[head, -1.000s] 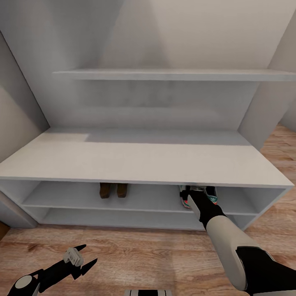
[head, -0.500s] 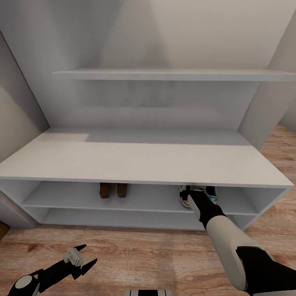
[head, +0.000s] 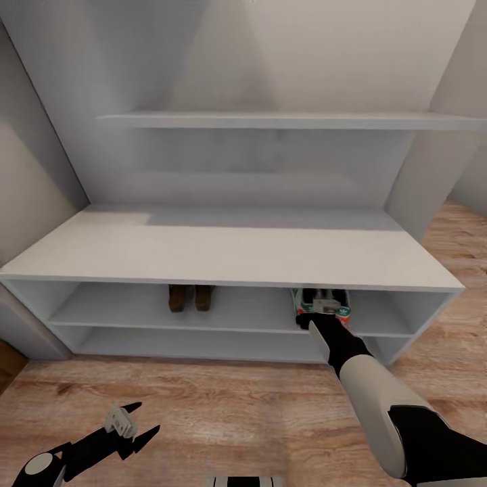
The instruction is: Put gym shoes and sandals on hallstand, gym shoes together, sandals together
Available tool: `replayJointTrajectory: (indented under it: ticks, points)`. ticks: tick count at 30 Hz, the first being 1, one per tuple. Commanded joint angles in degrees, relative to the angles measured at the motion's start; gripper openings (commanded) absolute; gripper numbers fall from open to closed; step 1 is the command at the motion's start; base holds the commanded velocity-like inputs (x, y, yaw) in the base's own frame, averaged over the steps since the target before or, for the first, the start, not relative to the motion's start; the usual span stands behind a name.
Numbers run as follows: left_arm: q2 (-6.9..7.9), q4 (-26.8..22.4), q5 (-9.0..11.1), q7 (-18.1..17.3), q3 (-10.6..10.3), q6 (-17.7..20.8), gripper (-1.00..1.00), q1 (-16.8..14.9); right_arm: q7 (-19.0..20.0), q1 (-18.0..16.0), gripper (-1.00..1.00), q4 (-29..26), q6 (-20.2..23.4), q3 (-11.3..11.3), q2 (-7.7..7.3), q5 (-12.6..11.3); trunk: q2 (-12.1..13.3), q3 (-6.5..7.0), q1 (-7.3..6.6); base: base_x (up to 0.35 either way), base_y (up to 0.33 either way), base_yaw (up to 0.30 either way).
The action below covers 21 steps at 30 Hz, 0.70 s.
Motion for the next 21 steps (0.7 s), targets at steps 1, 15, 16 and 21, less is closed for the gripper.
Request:
replayJointTrajectory:
  ticks: [1,15,16,21]
  points:
    - [-0.06,-0.07,-0.57,-0.22,0.28,-0.32,1.0,-0.04,-0.08,-0.01,1.0,-0.1,0.26,-0.29,0.06,0.05,-0.02,-0.04,-0.05,-0.332,0.0,0.0]
    - [-0.06,-0.12,-0.57,-0.22,0.28,-0.32,1.0,-0.04,0.0,0.05,1.0,-0.1,0.26,-0.22,0.08,0.05,-0.02,-0.04,-0.05,-0.334,0.0,0.0]
    - [-0.05,-0.12,-0.57,-0.22,0.29,-0.32,1.0,-0.04,0.0,0.05,1.0,-0.1,0.26,-0.21,0.08,0.05,-0.02,-0.04,-0.05,-0.335,0.0,0.0]
    - [-0.03,-0.12,-0.57,-0.22,0.26,-0.32,1.0,-0.04,0.0,0.05,1.0,-0.1,0.26,-0.21,0.1,0.05,-0.02,-0.04,-0.05,-0.335,0.0,0.0]
